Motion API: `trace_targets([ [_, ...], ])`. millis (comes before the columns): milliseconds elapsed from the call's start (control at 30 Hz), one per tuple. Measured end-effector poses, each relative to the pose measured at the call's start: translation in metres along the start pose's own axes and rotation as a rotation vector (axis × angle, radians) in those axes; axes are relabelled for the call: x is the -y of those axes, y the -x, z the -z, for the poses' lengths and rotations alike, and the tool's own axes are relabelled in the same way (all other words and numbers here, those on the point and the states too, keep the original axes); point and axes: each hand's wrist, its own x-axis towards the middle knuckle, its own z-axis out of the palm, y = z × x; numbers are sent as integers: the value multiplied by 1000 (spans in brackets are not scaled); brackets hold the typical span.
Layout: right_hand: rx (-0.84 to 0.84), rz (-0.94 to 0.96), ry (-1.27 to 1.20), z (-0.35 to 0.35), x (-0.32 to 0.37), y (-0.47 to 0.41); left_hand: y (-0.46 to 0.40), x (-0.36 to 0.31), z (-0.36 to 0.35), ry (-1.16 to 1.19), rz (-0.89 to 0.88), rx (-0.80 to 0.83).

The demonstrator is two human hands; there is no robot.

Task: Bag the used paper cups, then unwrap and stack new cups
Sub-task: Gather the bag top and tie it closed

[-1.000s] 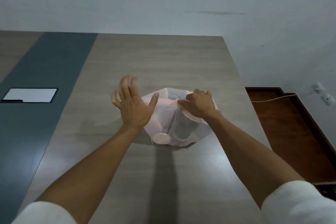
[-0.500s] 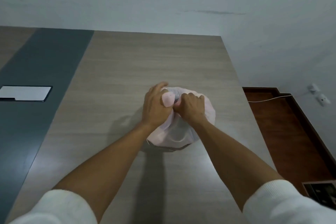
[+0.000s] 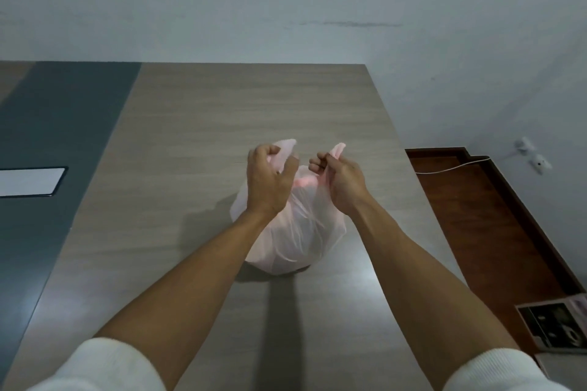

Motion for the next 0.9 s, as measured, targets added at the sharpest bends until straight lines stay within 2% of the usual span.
trace_targets([
  [67,-26,-16,89,-2,-1,0,-1,-1,-2,215,97,63],
  [133,-98,-40,225,-4,-2,2,-5,-9,-5,450,383,82],
  [200,-104,-119,218,-9,-1,8,-12,-12,-6,545,533,101],
  [367,24,39,353,-12,-7,12,-18,-4,3,502,542,337],
  [467,76,88,216,-14,-8,16,-17,-10,9,532,583,508],
  [533,102,96,137,-18,-8,19,-16,-11,7,448,594,565],
  [600,102,91,178,-22,-7,22,-18,-8,2,440,630,523],
  [667,91,55,262,-22,-7,24,-21,-5,-3,500,680,410],
  [800,271,23,273,-17,-7,28,-20,-2,-7,413,716,221],
  [900,318,101,302,-21,-9,34,-17,3,-10,362,666,177],
])
